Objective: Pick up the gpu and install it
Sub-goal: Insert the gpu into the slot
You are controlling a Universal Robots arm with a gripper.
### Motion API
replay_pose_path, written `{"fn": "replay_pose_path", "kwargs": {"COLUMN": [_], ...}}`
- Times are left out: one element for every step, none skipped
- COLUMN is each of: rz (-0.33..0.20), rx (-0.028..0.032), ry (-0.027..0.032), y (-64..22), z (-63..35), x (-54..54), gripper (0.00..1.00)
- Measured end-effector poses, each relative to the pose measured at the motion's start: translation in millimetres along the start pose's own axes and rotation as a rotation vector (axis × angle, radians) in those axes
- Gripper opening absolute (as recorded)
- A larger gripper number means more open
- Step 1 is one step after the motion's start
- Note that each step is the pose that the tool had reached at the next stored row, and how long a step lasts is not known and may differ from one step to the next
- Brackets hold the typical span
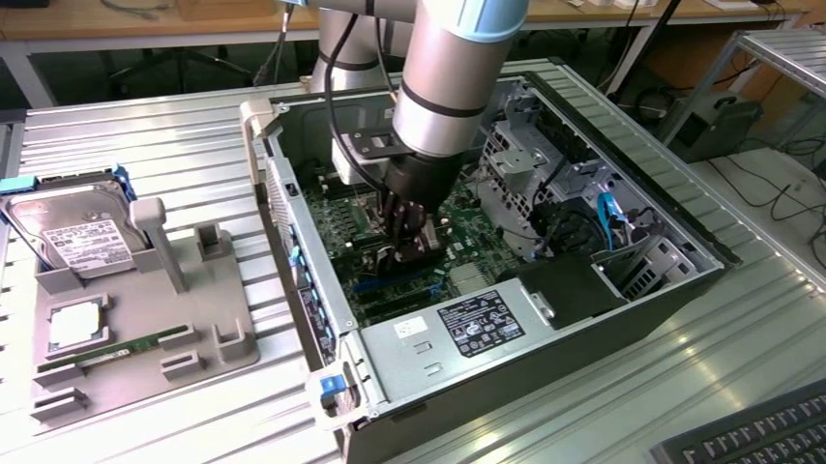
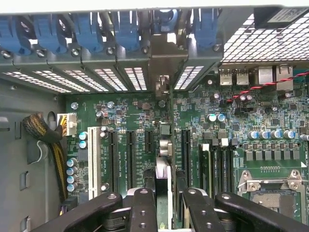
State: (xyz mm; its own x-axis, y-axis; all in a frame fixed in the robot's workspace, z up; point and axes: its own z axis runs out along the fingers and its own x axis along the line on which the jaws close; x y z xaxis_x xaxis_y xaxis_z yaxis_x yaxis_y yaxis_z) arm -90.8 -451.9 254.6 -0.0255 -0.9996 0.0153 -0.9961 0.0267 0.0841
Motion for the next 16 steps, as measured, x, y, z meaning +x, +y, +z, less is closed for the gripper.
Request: {"fn": "replay_pose_path", "kwargs": {"rz": [0.000,0.000,0.000,0.000,0.000,0.000,0.000,0.000,-0.001,-0.001,-0.001,-0.001,-0.001,-0.001,-0.001,-0.001], "rx": [0.0000,0.0000,0.0000,0.0000,0.0000,0.0000,0.0000,0.0000,0.0000,0.0000,0.0000,0.0000,0.0001,0.0000,0.0001,0.0002], "ry": [0.0000,0.0000,0.0001,0.0000,0.0001,0.0001,0.0001,0.0000,0.0001,0.0001,0.0001,0.0001,0.0001,0.0001,-0.0001,-0.0003], "y": [0.0,0.0,0.2,0.4,0.6,0.7,0.9,1.1,1.2,1.3,1.4,1.4,1.4,1.4,1.4,1.5], "z": [0.0,0.0,0.0,0.0,0.0,0.0,0.0,0.0,0.0,0.1,0.1,0.1,0.1,0.1,-0.2,-0.5], "x": [-0.1,-0.2,-0.4,-0.6,-0.8,-0.9,-1.2,-1.6,-2.0,-2.3,-2.3,-2.3,-2.4,-2.4,-2.5,-2.5], "gripper": [0.26,0.26,0.26,0.26,0.26,0.26,0.26,0.26,0.26,0.26,0.26,0.26,0.26,0.26,0.26,0.26]}}
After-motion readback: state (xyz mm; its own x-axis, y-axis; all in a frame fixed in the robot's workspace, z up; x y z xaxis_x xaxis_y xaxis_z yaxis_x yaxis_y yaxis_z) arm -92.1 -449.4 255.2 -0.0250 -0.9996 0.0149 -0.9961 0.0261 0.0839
